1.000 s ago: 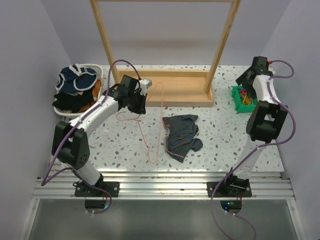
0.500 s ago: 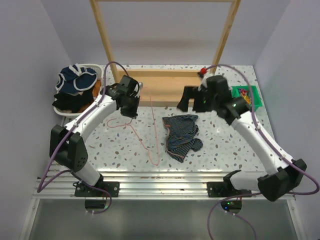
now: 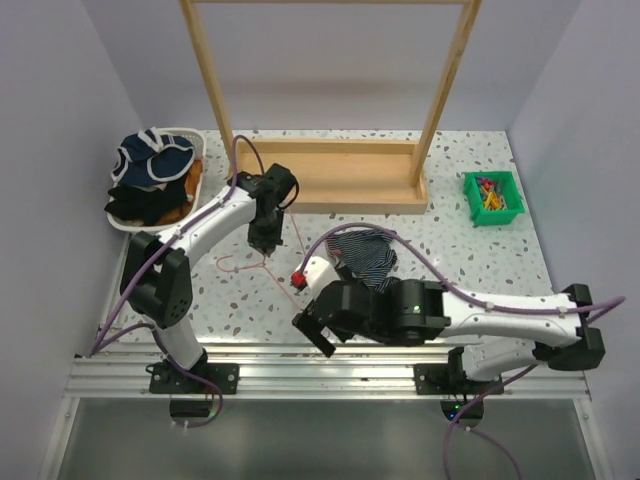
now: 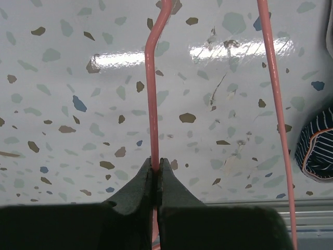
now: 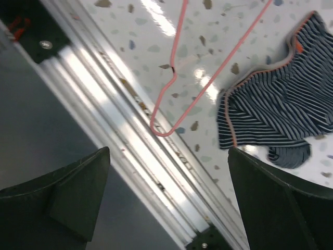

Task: Remove the underwear clipped to the hanger

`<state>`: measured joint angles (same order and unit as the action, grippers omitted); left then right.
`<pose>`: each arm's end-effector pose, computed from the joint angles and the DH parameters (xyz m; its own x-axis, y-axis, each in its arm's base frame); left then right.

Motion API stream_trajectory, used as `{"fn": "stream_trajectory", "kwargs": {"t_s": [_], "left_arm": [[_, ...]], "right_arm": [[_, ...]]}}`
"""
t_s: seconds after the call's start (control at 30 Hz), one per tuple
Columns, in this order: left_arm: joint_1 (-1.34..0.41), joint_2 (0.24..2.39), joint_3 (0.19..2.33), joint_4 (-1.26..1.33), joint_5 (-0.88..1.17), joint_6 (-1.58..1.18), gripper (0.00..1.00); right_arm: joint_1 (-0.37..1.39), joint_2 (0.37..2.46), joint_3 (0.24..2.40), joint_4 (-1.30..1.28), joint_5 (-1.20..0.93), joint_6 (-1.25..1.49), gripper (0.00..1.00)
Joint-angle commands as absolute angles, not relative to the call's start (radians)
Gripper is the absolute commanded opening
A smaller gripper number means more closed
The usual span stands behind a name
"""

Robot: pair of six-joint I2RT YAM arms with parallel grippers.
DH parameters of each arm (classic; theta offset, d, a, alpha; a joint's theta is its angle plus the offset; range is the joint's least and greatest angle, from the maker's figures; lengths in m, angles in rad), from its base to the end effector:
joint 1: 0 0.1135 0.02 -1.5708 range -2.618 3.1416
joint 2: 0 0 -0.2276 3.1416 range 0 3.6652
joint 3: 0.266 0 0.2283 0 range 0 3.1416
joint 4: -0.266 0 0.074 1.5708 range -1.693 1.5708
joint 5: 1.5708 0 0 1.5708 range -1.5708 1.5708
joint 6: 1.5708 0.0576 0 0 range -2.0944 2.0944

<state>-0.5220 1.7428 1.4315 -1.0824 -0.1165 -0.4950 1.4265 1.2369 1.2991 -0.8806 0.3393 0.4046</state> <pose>0.2722 -0.1488 0.1982 -0.9777 0.0181 -0.2094 0.0149 0.9997 0.0170 0.0548 0.2439 0.3084 -0.4510 -0.5221 -0.7239 -0.7864 0.6160 0.0457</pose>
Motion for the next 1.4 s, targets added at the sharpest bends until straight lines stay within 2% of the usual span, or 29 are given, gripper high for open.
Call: {"fn": "stream_trajectory", "kwargs": {"t_s": [0.0,0.23,0.63,0.77,0.8,0.87,0.97,1.0,1.03,1.13,1.2,1.3,1.33,1.37], "left_arm": [[-0.526,1.735,1.508,-1.132,-0.123,-0.534,0.0],[-0.526,1.727,1.552,-1.166,-0.1,-0.532,0.0],[-0.526,1.71,1.551,-1.163,-0.048,-0.528,0.0],[-0.526,1.707,1.554,-1.161,-0.035,-0.526,0.0],[-0.526,1.706,1.557,-1.163,-0.032,-0.526,0.0],[-0.526,1.706,1.56,-1.166,-0.028,-0.523,0.0],[-0.526,1.704,1.56,-1.167,-0.028,-0.52,0.0],[-0.526,1.706,1.562,-1.169,-0.028,-0.52,0.0],[-0.526,1.707,1.56,-1.169,-0.028,-0.519,0.0],[-0.525,1.707,1.565,-1.169,-0.026,-0.517,0.0],[-0.525,1.706,1.572,-1.17,-0.028,-0.517,0.0],[-0.525,1.703,1.589,-1.17,-0.032,-0.515,0.23],[-0.525,1.694,1.594,-1.169,-0.032,-0.517,0.34],[-0.525,1.69,1.607,-1.167,-0.037,-0.517,0.39]], "right_arm": [[1.538,1.362,1.376,-0.988,0.734,0.439,0.98],[1.598,1.575,1.448,-1.055,0.932,0.501,0.98],[1.6,1.787,1.522,-1.097,0.956,0.635,0.98],[1.598,1.833,1.529,-1.124,0.985,0.695,0.92],[1.6,1.865,1.549,-1.162,1.002,0.712,0.86],[1.6,1.887,1.569,-1.19,1.017,0.744,0.81],[1.603,1.894,1.563,-1.183,1.037,0.733,0.57],[1.603,1.887,1.556,-1.168,1.043,0.727,0.34],[1.605,1.887,1.557,-1.167,1.048,0.723,0.23],[1.605,1.891,1.568,-1.199,1.077,0.735,0.0],[1.605,1.882,1.574,-1.209,1.078,0.733,0.0],[1.603,1.836,1.551,-1.151,1.048,0.689,0.0],[1.605,1.819,1.54,-1.126,1.033,0.654,0.0],[1.603,1.783,1.523,-1.105,1.002,0.644,0.0]]}}
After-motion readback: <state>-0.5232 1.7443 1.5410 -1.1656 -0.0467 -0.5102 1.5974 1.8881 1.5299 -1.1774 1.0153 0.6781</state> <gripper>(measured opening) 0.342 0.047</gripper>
